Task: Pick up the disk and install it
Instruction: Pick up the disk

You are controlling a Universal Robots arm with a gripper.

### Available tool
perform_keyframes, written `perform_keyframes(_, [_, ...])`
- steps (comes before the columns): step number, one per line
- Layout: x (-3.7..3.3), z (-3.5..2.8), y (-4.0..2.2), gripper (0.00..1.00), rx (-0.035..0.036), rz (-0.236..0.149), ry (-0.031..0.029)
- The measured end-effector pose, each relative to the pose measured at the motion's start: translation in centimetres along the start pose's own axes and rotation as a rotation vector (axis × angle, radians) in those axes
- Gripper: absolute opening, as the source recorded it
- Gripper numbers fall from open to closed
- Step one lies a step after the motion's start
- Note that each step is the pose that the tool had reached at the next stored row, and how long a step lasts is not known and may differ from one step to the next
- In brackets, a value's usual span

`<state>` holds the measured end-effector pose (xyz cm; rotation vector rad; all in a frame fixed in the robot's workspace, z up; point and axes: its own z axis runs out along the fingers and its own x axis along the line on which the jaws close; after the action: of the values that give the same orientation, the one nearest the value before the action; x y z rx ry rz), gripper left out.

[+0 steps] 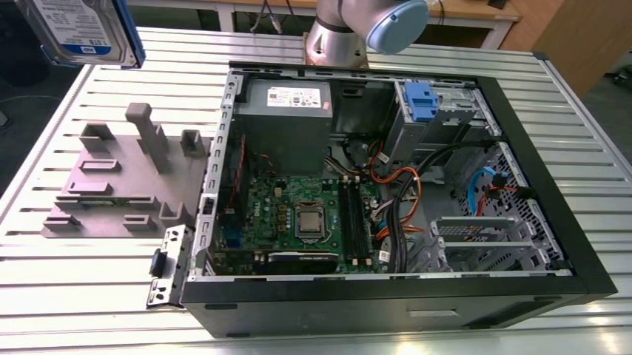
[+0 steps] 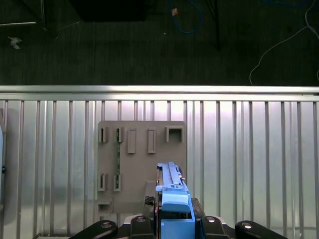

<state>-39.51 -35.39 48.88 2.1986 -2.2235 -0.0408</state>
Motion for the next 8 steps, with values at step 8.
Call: perform_keyframes(8, [0.00, 0.00, -0.37, 0.36, 0.0001, 0.000, -0.0001])
